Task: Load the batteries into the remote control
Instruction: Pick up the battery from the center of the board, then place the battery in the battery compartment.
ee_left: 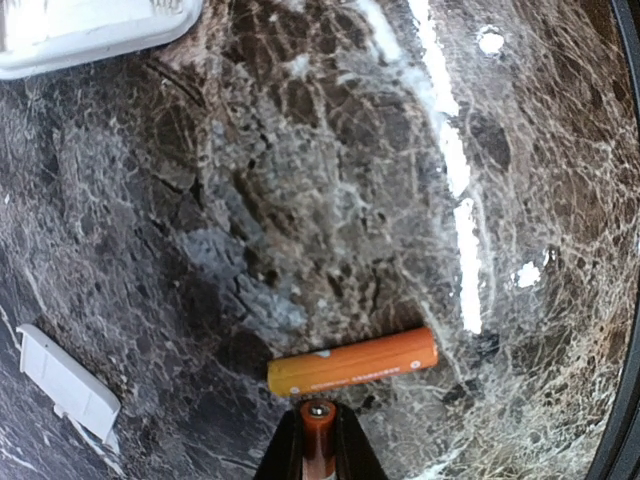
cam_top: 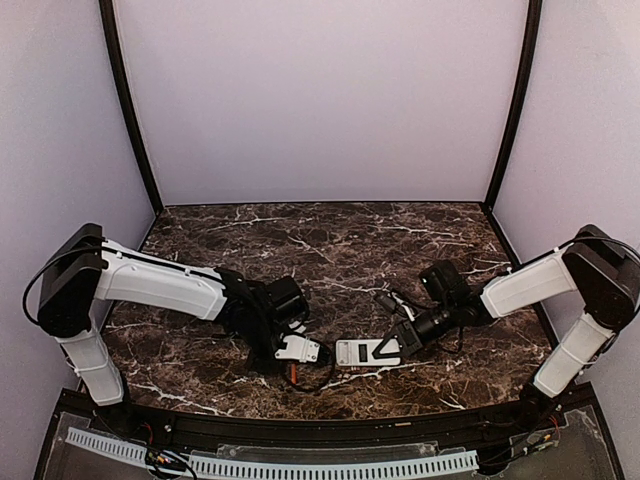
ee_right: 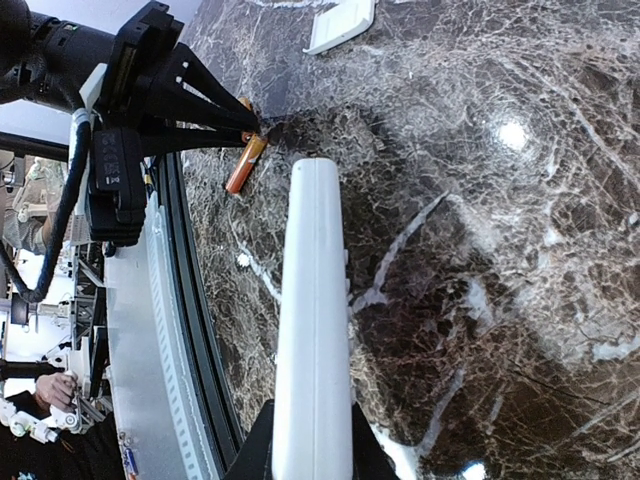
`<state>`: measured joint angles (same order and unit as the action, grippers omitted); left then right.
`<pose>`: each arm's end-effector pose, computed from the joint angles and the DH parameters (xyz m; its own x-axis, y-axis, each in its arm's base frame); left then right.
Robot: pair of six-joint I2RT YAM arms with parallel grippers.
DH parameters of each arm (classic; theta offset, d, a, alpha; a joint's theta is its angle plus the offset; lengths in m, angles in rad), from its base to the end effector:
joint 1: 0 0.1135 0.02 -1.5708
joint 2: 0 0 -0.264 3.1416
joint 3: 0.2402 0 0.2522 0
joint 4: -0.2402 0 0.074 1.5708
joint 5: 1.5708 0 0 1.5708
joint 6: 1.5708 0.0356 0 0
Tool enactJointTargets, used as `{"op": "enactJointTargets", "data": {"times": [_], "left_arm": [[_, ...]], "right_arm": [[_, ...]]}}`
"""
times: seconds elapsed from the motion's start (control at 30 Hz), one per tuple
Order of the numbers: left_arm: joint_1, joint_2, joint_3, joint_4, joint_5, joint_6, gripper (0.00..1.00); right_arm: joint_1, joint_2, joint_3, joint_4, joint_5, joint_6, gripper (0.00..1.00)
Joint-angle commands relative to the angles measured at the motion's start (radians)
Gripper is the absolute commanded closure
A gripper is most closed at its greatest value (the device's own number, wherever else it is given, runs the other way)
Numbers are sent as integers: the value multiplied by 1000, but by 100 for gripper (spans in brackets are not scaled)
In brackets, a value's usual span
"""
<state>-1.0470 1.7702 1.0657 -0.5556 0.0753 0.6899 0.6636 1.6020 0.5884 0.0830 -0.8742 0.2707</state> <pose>0.1634 -0.2882 0.1551 0.1896 0.9407 -0.2814 0.9780 -0.1554 0.1393 0.1932 0.1857 0.1235 -0.8110 -0.4163 -0.4111 -0.5597 0.3472 0.7525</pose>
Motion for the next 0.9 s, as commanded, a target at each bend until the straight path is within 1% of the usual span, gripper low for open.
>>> {"op": "enactJointTargets", "data": {"times": [0.0, 0.1, 0.17, 0.2, 0.23, 0.27, 0.3, 0.33, 0.37, 0.4, 0.47, 0.57, 0.6, 0.63, 0.73, 0.8, 0.87], "left_arm": [[13, -33, 8, 13, 2, -47, 99], [20, -97, -12, 94, -6, -79, 100], [24, -176, -36, 185, -24, -121, 100], [25, -195, -49, 270, -45, -158, 100], [25, -234, -80, 317, -52, -182, 100], [25, -252, -101, 434, -60, -234, 100], [25, -284, -140, 491, -80, -266, 100], [25, -297, -156, 595, -99, -340, 100], [25, -311, -185, 644, -107, -376, 100], [25, -311, -195, 720, -141, -454, 100], [25, -286, -206, 795, -204, -560, 100], [19, -219, -219, 880, -236, -659, 100], [14, -208, -245, 962, -240, -710, 100], [11, -185, -260, 1009, -245, -746, 100], [-8, -143, -321, 1218, -233, -787, 100], [-23, -107, -341, 1312, -222, -805, 100], [-38, -70, -347, 1370, -220, -814, 100]], "right_arm": [[-15, -24, -10, 37, 2, -6, 100], [-21, -25, -19, 58, 3, 10, 100], [-25, -18, -22, 70, 2, 20, 100], [-28, -14, -26, 76, 4, 24, 100], [-28, -12, -29, 84, 4, 29, 100], [-31, -9, -32, 96, 4, 37, 100], [-33, -4, -37, 109, 0, 45, 100], [-36, 0, -40, 122, -5, 54, 100], [-37, 5, -44, 136, -6, 64, 100], [-40, 9, -49, 148, -5, 73, 100], [-44, 16, -60, 180, -2, 92, 100], [-45, 30, -71, 245, -2, 131, 100], [-44, 39, -69, 261, -2, 144, 100], [-44, 47, -66, 278, -2, 154, 100], [-44, 59, -63, 309, 6, 187, 100], [-44, 62, -62, 319, 24, 204, 100], [-44, 62, -65, 333, 39, 222, 100]]}}
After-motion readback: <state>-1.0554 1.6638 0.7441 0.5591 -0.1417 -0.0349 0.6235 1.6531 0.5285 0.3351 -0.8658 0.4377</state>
